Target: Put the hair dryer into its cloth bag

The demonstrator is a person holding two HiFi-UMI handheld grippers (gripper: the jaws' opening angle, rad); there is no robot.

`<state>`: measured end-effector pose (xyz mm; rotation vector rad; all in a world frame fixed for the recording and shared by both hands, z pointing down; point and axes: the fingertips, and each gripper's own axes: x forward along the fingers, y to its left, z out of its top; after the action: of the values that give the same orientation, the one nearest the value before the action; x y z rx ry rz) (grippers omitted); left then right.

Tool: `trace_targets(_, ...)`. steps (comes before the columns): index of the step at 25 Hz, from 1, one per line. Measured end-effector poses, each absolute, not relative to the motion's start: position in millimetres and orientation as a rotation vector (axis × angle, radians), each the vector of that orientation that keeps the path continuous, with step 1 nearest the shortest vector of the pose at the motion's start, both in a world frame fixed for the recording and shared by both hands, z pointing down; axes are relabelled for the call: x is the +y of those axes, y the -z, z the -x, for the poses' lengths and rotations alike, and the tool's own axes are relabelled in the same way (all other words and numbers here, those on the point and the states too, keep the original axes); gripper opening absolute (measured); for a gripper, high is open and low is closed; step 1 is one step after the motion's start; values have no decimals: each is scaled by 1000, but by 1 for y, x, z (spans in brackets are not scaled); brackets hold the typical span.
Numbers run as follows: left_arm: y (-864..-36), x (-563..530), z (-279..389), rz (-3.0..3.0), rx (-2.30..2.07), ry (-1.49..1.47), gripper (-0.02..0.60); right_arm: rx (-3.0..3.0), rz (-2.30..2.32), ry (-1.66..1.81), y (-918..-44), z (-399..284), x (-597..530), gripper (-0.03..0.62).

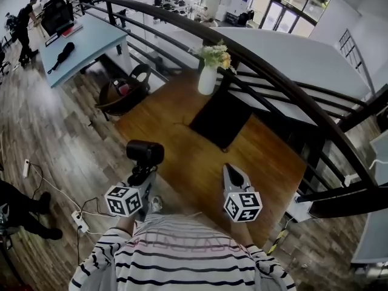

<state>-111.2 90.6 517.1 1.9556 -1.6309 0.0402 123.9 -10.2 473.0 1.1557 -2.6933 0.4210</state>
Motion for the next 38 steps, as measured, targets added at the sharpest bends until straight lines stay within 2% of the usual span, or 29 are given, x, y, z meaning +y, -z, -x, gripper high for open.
trace_targets(5,-509,60,187,-2015,-1560,-65,163,-2658,-1255,-427,-462,-54,-28,0)
trace_targets(10,-514,50,189,-2070,-1490,-101,163,-2625,-1348,-434,-468,-54,-26,0)
trace_targets(19,-519,40,237,-2128,-1406,-154,163,-2547,-1497,-462,-470,-26,-18,0)
trace_targets(28,-540,25,220,-2121,-1325,-171,163,-2494,-1556,-476,-483,-43,-26,0)
trace_targets(38,-541,-36,179,-2125,-1325,-172,163,-2529,-1478,-418,-487,-62,-91,0)
